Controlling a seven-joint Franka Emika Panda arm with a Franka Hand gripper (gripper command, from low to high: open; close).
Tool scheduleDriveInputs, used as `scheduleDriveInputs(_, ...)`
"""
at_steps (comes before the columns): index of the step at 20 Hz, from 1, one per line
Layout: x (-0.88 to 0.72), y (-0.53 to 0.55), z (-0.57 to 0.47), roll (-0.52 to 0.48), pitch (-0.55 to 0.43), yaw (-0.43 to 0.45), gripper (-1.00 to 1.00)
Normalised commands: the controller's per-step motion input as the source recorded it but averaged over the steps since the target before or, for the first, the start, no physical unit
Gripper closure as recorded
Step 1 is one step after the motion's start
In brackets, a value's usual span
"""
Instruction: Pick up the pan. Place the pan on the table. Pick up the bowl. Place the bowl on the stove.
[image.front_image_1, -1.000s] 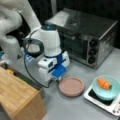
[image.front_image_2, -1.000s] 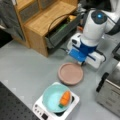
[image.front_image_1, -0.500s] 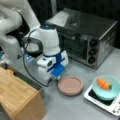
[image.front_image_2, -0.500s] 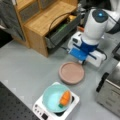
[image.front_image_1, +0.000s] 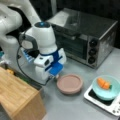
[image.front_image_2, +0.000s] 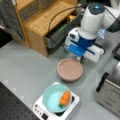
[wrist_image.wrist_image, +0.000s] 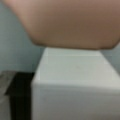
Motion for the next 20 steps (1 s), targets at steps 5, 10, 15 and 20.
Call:
scheduleDriveInputs(5,0.31,-0.07,0.29,0.091,0.197,-0.062,1.00)
scheduleDriveInputs(10,0.34,-0.04,0.34,0.104,0.230,-0.063,1.00)
scheduleDriveInputs(15,0.34,-0.03,0.48,0.126,0.280,-0.072,1.00)
scheduleDriveInputs(20,0.35,0.01,0.49,0.131,0.291,-0.071,1.00)
